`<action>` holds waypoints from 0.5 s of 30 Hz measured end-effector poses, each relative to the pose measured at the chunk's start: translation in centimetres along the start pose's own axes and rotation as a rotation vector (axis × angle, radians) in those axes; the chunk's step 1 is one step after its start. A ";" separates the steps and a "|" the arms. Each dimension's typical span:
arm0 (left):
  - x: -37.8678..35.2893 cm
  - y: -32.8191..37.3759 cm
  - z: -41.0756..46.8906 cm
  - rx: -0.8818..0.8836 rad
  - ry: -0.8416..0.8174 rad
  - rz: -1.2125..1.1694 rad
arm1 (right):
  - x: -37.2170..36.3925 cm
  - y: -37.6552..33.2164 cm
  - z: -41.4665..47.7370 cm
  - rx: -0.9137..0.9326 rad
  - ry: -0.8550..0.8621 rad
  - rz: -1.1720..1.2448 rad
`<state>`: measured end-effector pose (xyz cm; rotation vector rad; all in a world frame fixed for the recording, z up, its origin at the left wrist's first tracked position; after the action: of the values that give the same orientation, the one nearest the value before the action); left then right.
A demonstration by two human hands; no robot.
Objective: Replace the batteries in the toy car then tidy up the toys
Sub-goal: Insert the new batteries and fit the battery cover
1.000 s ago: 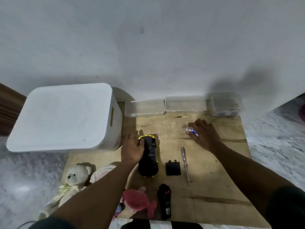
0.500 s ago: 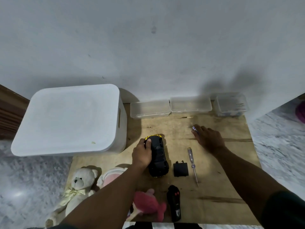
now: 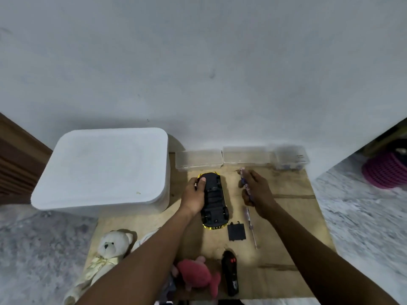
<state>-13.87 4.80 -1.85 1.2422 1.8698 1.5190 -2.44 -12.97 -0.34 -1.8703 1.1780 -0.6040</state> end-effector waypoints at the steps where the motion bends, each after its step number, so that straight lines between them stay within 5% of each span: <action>1: 0.2 0.6 -0.4 -0.007 -0.014 -0.023 | -0.8 -0.8 -1.0 0.011 -0.019 0.016; 7: 2.2 3.9 -3.1 -0.054 -0.018 -0.150 | -5.3 -4.0 -7.2 0.137 -0.052 -0.134; 15: 5.0 6.4 -6.2 -0.168 -0.040 -0.289 | -8.7 -6.7 -12.7 0.490 0.206 -0.343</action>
<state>-18.89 5.57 7.01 0.8787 1.7662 1.4474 -12.38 -8.64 12.47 -1.6129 0.7400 -1.1836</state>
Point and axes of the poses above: each hand's wrist, its own z-axis towards the middle knuckle, its own x-axis out of the back of the hand, y = z × x, the point moved 7 cm from there along z, towards the middle knuckle, and after that the axes turned 10 degrees about -x, right-handed, at the moved point
